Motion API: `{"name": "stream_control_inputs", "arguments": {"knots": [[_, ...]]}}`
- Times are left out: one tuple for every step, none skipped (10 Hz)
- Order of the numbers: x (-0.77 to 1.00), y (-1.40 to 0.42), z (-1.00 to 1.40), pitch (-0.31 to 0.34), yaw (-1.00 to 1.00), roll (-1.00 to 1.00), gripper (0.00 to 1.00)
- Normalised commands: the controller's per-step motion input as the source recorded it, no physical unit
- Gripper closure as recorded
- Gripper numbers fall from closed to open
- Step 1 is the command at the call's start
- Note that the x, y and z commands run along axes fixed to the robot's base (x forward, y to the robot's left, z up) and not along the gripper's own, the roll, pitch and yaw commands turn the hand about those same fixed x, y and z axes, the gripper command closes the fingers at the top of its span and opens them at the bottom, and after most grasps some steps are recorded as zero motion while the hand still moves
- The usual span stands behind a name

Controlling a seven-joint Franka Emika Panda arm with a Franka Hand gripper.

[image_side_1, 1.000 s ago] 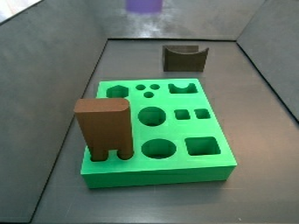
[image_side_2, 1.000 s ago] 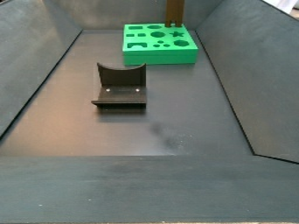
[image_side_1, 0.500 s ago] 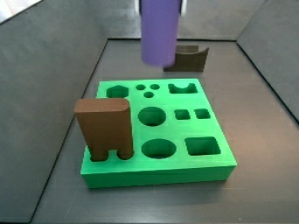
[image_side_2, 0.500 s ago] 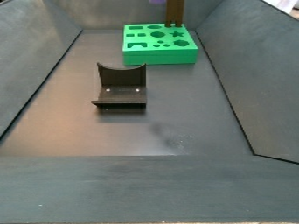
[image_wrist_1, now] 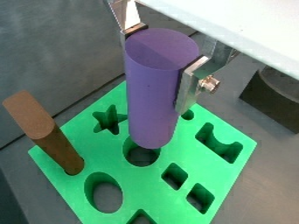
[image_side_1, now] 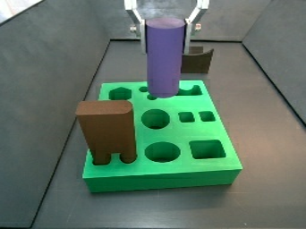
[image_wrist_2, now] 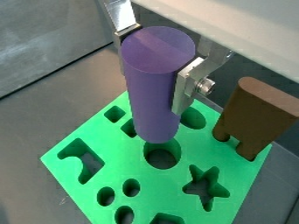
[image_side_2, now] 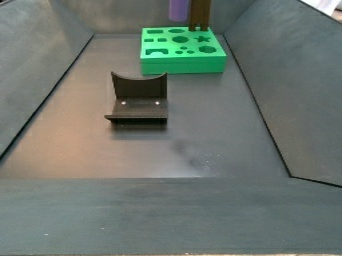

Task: Pick up the round object. Move up. Move to above the board. Insert the round object.
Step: Insert the round object.

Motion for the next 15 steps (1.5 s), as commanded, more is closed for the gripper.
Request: {"name": "stream_control_inputs", "arguments": {"knots": [[0.00,-0.04,-0.37,-0.110,0.10,0.00,1.00],[0.00,-0.03,-0.38,-0.123,0.10,0.00,1.00],[0.03,-0.04,-0.38,-0.104,0.10,0.00,1.00],[0.00,-0.03,-0.36,-0.107,0.09,0.00,1.00],[0.02,-0.01,-0.37,-0.091,0.09,0.00,1.00],[0.00,0.00,-0.37,-0.089,0.09,0.00,1.00],[0.00,0.00,-0.40,-0.064,0.09,0.03,1.00],[0.00,0.00,-0.40,-0.069,0.09,0.04,1.00],[0.00,0.01,-0.44,-0.051,0.09,0.10,1.00],[-0.05,0.02,-0.45,-0.033,0.08,0.13,1.00],[-0.06,0.05,-0.50,-0.039,0.11,0.16,1.00],[-0.06,0.10,-0.50,-0.014,0.11,0.20,1.00],[-0.16,0.11,-0.53,-0.007,0.08,0.25,1.00],[-0.21,0.08,-0.50,-0.007,0.01,0.21,1.00],[-0.13,0.00,-0.59,-0.064,0.07,0.23,1.00]]}}
